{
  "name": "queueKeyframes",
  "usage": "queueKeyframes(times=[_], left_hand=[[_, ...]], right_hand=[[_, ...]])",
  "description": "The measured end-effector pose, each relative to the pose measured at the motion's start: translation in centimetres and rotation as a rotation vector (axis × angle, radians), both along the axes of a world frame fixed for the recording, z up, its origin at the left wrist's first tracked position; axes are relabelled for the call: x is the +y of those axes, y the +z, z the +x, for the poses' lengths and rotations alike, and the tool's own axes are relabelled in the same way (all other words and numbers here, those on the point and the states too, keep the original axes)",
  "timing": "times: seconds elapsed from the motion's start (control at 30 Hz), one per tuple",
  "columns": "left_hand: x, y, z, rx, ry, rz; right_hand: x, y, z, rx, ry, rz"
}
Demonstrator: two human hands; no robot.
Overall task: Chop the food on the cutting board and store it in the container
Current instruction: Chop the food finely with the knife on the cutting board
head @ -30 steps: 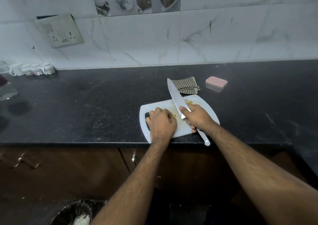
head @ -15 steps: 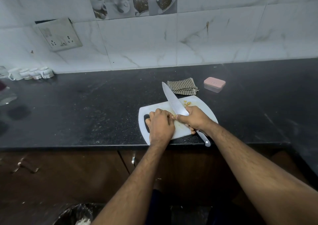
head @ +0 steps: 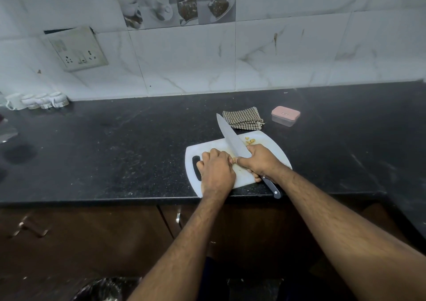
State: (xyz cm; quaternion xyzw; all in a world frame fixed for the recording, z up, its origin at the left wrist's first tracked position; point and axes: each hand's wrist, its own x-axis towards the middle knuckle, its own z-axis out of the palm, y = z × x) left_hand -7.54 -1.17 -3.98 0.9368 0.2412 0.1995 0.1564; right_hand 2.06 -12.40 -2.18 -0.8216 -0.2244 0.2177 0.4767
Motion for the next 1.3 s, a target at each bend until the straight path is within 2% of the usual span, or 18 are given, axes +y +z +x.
queueKeyframes(times=[0.37,0.47,0.77,0.97,1.3], left_hand=[[0.0,0.4,-0.1,-0.056,0.051,-0.116],[0.1,0.5,0.0,-0.071,0.060,-0.150],[0.3,0.4,0.0,-0.070,0.058,-0.155],[0.4,0.6,-0.1,-0.068,0.065,-0.188],[0.5,0.5,0.2,-0.057,0.083,-0.188]], right_hand=[[-1.0,0.8,-0.8,-0.008,-0.068,0.028],[-1.7,1.6,-0.6,-0.059,-0.023,-0.130],[-3.2,4.1,-1.2,-0.538,0.223,-0.655],[-2.4,4.4,-2.2,-0.662,0.242,-0.808],[-2.4,5.0,-3.3,-0.744,0.251,-0.898]])
